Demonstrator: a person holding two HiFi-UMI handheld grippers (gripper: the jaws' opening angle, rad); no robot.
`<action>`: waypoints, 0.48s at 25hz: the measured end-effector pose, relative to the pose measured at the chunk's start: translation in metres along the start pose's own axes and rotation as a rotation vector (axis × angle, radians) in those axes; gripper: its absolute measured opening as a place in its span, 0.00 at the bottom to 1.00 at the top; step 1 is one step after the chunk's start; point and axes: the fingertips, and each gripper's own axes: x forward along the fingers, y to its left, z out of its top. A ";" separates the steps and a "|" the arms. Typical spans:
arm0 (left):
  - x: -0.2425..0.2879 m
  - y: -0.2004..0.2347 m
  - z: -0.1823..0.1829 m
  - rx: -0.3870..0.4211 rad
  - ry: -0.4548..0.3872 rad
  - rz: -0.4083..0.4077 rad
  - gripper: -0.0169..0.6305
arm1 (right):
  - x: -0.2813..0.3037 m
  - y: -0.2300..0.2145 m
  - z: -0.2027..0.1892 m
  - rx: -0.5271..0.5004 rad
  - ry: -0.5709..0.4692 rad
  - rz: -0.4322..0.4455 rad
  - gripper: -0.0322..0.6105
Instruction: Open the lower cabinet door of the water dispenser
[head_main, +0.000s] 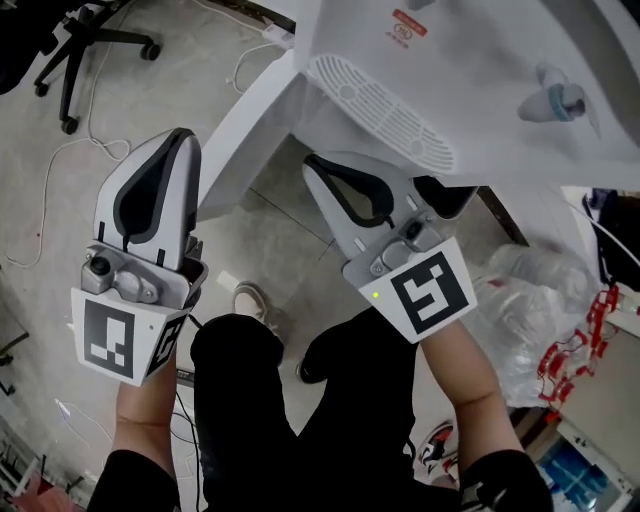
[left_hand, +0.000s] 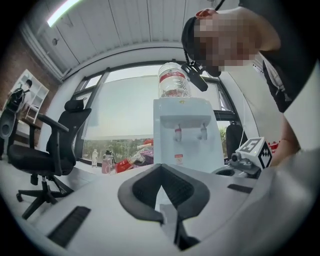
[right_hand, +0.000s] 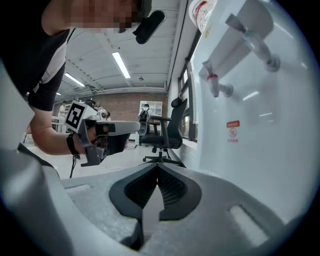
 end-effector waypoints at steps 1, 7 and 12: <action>0.001 -0.001 0.002 -0.002 0.008 -0.005 0.04 | -0.005 -0.005 0.004 -0.001 0.009 -0.029 0.06; 0.016 -0.023 0.026 -0.068 0.023 -0.012 0.04 | -0.044 -0.028 0.021 0.024 0.079 -0.186 0.06; 0.021 -0.050 0.063 -0.139 0.046 -0.040 0.04 | -0.078 -0.029 0.067 0.055 0.089 -0.246 0.06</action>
